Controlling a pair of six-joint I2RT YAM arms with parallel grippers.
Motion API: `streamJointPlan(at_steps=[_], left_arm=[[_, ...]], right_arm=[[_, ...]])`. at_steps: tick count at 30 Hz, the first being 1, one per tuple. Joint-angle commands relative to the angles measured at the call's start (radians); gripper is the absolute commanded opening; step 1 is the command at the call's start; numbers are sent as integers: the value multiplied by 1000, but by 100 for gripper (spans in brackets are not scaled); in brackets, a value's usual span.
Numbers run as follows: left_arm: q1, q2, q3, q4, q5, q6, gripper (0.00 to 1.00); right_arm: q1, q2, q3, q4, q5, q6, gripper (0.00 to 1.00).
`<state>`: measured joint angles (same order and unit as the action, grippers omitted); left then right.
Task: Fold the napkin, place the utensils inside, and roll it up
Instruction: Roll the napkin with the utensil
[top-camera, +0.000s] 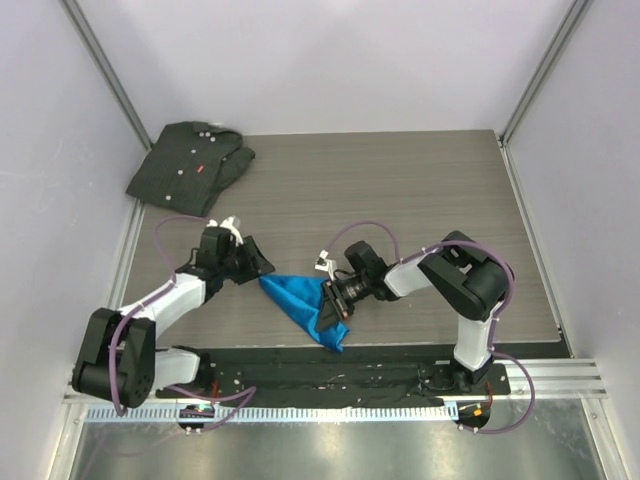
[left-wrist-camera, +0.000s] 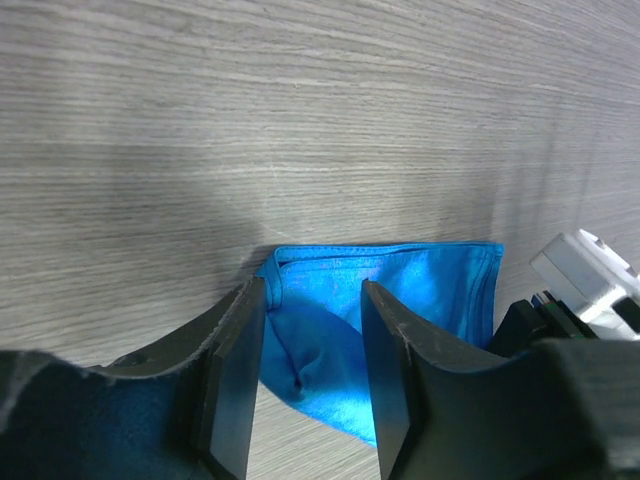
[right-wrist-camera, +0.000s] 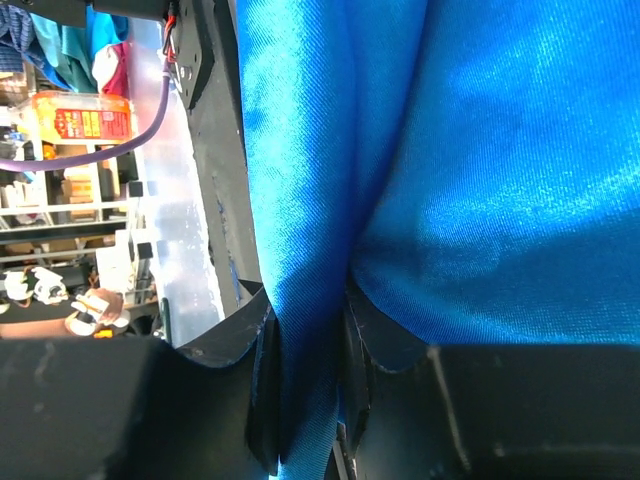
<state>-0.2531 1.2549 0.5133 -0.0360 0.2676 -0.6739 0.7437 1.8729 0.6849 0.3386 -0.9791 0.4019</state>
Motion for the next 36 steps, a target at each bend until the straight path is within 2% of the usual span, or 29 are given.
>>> streamJointPlan(at_steps=[1,6,8,13,18,22,29,30,36], left_arm=[[0,-61,-30,82,4,0,48],[0,-68,-62,113,48,-9,49],[-2,-51,-67,130,61,-7,43],[0,23,-56,154,74,0,20],[0,113,17,84,49,31,0],[0,178,56,4,36,45,0],[-8,219,82,-54,32,53,0],[-11,219,85,-61,27,53,0],[-18,232,96,-88,25,53,0]], right_arm=[[-9,77,-50,-122,158,-49,30],[-15,92,-45,-125,157,-44,30],[-15,95,-44,-125,161,-44,30],[-20,85,-44,-130,178,-41,31],[-18,37,-28,-202,233,-66,36],[-18,-33,-10,-274,292,-84,41],[-14,-226,67,-499,453,-158,59],[-10,-251,91,-544,474,-173,65],[48,-443,168,-647,724,-262,80]])
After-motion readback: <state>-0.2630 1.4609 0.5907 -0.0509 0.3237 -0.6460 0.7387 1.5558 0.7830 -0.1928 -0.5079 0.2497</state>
